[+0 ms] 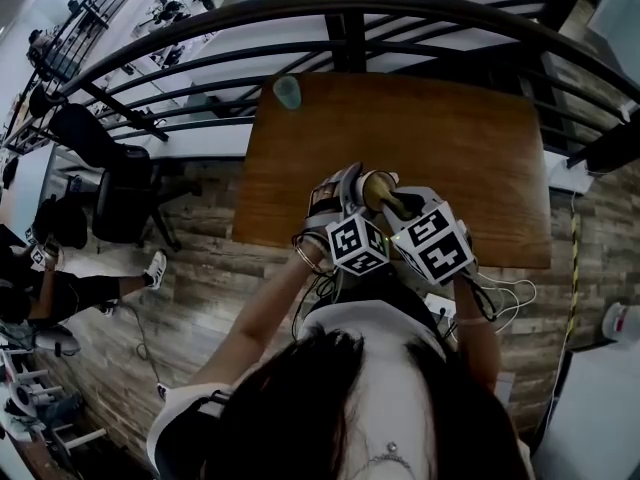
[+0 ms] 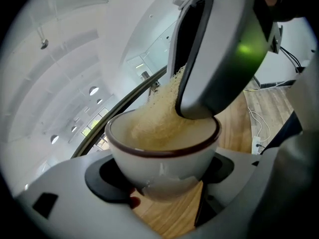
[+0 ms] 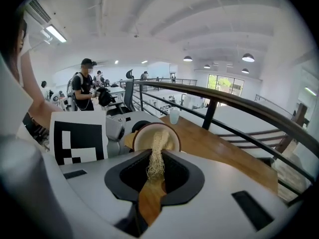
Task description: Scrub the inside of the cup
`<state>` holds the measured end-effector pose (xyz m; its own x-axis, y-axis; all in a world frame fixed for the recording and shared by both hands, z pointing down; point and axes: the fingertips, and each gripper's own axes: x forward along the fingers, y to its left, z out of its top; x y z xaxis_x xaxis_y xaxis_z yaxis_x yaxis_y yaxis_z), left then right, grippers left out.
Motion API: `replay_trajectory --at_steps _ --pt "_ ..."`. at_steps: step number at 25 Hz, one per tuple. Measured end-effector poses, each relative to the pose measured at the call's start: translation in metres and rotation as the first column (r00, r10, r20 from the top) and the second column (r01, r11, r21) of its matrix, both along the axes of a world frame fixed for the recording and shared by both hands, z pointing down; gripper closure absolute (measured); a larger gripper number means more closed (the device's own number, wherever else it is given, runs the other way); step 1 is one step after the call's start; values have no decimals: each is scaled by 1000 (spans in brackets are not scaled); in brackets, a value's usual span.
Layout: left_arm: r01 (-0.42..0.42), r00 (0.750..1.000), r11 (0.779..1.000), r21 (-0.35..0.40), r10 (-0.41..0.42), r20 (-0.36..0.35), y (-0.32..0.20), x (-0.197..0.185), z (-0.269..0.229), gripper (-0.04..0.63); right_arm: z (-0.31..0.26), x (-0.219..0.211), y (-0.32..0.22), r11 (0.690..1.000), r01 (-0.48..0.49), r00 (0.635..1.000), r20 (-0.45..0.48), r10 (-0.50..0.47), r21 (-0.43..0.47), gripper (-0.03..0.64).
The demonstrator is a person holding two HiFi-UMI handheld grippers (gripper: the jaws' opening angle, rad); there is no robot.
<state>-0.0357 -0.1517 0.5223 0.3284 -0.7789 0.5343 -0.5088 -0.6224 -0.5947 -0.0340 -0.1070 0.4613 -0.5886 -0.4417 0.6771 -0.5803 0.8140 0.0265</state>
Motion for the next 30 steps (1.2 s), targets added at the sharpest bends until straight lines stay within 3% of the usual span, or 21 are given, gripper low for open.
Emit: replay_trajectory --at_steps 18,30 --pt "90 980 989 -122 -109 -165 -15 10 0 189 -18 14 -18 994 -81 986 152 70 68 548" --pt "158 932 965 -210 -216 -290 -27 9 -4 189 -30 38 -35 978 -204 940 291 180 54 548"
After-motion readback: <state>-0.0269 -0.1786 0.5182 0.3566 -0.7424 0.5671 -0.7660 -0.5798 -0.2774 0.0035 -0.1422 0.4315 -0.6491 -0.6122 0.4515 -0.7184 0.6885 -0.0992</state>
